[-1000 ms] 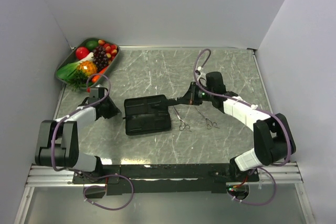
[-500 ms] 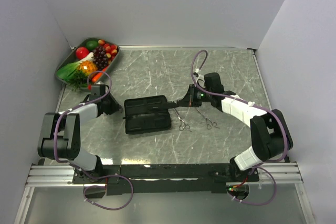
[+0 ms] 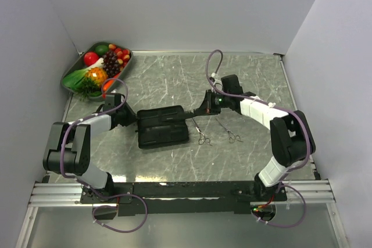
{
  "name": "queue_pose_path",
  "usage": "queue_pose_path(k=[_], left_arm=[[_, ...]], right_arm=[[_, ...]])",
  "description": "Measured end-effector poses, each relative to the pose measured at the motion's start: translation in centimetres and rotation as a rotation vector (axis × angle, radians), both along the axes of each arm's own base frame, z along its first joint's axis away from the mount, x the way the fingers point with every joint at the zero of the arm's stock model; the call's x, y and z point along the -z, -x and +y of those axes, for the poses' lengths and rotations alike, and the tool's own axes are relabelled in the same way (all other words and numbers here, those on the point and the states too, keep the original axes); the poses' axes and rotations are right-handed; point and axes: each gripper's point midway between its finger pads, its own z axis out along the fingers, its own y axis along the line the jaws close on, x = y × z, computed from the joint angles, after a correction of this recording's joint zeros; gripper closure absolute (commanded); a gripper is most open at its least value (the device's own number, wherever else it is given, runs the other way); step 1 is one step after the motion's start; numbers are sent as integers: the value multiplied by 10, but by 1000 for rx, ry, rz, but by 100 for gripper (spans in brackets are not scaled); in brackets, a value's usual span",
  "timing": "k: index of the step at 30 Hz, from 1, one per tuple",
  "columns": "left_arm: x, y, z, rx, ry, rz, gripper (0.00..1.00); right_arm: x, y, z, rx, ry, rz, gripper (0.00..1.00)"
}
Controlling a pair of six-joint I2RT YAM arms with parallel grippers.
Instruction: Sort the hair-cutting tools
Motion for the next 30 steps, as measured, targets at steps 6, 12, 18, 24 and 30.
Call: queue_pose_path(k=[6,12,18,24,30], left_arm=[[0,-1,-2,-10,2,0,72],[0,-10,-5,-12,12,-25,73],[-1,-19,-11,-4,23,-47,73],[-1,-16,-18,20,33,-38,75],[-2,-5,-18,15,34,-8,75]], right_arm=[[6,-1,0,-37,56,43,100],[9,1,-1,-75,109,78,100],[24,-2,4,-124,149,142,100],[42,13,15,-150,169,217,100],[63,44,22,-68,226,283,100]])
